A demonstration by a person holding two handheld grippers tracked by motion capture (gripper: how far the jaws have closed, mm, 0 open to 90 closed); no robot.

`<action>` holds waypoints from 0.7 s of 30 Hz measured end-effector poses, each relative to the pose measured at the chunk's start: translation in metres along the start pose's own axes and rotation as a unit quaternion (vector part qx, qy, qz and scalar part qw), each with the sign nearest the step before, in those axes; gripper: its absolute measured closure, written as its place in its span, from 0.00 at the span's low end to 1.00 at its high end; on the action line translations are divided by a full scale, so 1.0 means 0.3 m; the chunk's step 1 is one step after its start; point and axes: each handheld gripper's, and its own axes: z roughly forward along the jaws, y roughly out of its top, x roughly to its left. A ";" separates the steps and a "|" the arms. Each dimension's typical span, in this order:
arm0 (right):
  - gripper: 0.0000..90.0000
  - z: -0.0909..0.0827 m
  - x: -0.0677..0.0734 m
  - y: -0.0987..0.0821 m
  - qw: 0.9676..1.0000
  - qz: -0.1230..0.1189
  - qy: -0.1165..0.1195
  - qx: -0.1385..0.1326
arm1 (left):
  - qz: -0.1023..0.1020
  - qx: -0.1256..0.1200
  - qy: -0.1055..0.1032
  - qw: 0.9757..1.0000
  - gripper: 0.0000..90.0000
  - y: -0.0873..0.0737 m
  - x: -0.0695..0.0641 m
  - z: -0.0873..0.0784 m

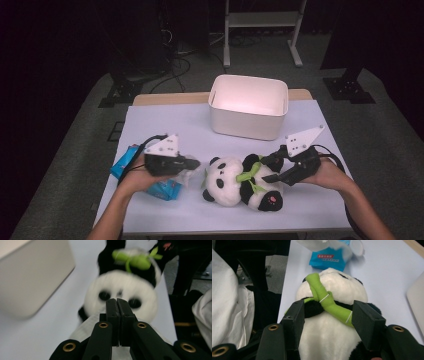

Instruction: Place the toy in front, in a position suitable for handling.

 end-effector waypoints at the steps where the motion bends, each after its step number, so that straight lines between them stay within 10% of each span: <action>1: 0.47 -0.004 0.002 0.001 1.000 0.002 -0.002 -0.002 | 0.011 -0.001 -0.005 1.000 0.99 0.036 -0.004 0.025; 5: 0.48 -0.027 0.015 0.012 1.000 -0.003 -0.010 -0.022 | 0.042 -0.010 -0.036 0.998 0.99 0.166 -0.013 0.135; 12: 0.47 -0.078 0.040 -0.009 0.999 -0.014 -0.020 -0.027 | 0.108 -0.011 -0.102 0.989 0.99 0.373 -0.081 0.321; 17: 0.47 -0.131 0.052 -0.087 1.000 0.005 -0.024 -0.020 | 0.118 0.012 -0.125 0.985 0.98 0.418 -0.090 0.410; 21: 0.47 -0.171 0.062 -0.136 0.999 0.016 -0.029 -0.013 | 0.100 0.012 -0.151 0.983 0.78 0.413 -0.087 0.433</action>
